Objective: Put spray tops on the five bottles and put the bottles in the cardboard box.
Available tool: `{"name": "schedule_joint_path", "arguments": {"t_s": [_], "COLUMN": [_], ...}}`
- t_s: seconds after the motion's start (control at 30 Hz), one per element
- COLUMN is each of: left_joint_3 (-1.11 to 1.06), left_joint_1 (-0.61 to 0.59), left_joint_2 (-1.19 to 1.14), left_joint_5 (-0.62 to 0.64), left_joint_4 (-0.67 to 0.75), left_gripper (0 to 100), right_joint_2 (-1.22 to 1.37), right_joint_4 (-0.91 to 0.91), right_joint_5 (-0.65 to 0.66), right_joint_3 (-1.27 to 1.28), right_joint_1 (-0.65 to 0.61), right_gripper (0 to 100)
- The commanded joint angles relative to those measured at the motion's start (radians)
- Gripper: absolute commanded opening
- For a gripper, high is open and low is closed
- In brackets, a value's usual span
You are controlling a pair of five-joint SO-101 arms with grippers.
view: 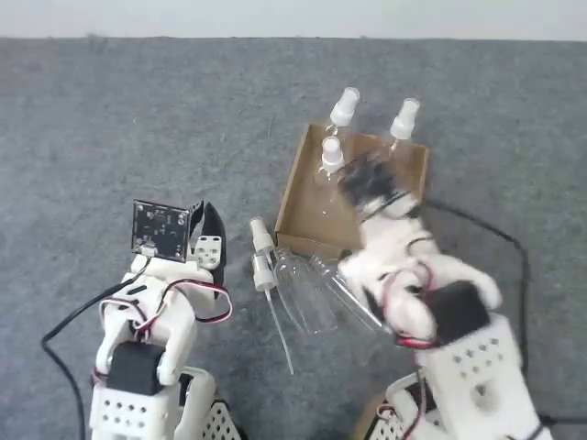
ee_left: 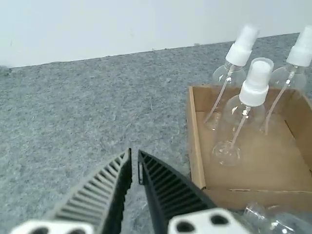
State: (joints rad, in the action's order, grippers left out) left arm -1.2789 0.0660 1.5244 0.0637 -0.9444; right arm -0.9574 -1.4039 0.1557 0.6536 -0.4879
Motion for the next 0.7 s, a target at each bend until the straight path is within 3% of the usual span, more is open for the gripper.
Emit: {"name": "schedule_joint_path", "arguments": {"t_s": [0.0,0.37,0.67], "left_joint_3": [0.005,0.004,0.004], "left_joint_1": [-0.005,-0.002,-0.002], "left_joint_2": [0.012,0.012,0.012], "left_joint_5": [-0.002,-0.002,-0.002], "left_joint_4": [0.029,0.029,0.029], "left_gripper": [1,1,1], "right_joint_2": [-0.013,0.062,0.271], "right_joint_4": [0.053,0.108,0.337], "right_joint_5": [0.077,0.077,0.074], "right_joint_3": [0.212,0.334,0.434], "right_joint_1": [-0.088,-0.102,-0.102], "right_gripper": [31.4,31.0,31.0]}}
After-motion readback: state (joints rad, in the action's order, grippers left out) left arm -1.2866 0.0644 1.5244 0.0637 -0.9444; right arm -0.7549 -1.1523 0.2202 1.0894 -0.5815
